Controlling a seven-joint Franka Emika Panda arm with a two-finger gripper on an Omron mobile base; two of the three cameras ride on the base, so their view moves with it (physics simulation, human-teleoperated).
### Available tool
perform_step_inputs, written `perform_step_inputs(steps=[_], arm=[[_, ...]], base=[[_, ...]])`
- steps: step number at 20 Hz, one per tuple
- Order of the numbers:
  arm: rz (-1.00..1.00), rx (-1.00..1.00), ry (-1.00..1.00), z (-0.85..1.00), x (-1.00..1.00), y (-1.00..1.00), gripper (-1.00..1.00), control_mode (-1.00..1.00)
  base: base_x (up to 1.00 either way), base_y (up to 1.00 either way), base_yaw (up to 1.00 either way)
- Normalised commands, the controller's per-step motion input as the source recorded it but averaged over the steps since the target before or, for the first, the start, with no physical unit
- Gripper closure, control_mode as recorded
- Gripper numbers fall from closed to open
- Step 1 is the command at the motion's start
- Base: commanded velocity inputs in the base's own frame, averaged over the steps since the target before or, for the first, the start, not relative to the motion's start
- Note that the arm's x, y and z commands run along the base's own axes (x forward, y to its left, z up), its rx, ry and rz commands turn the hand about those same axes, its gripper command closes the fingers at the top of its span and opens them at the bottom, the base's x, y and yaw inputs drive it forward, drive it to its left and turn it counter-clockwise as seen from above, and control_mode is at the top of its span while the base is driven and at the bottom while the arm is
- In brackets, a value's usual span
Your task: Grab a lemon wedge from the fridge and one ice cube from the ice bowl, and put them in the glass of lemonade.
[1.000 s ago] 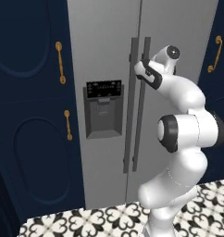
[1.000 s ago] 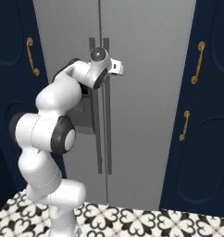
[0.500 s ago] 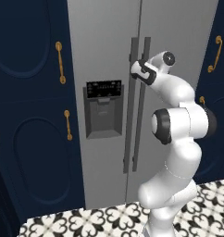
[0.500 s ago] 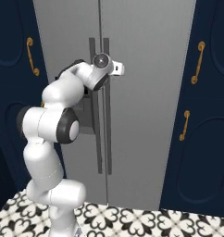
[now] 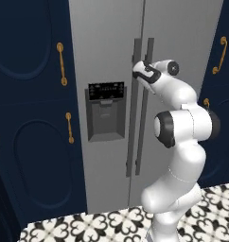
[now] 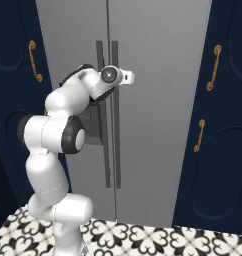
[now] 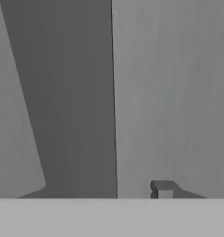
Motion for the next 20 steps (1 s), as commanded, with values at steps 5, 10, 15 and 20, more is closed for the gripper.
perform_step_inputs(steps=[5,10,15,20], arm=[[0.0,0.0,0.24,0.07,-0.21,-0.08,1.0,-1.0],[0.0,0.0,0.24,0.0,-0.81,-0.41,1.0,-1.0],[0.0,0.0,0.14,0.0,-1.0,-0.68,1.0,-1.0],[0.0,0.05,0.0,0.0,-1.0,-0.91,1.0,-1.0]], base=[[0.0,0.0,0.0],[0.0,0.0,0.0],[0.0,0.0,0.0],[0.0,0.0,0.0]])
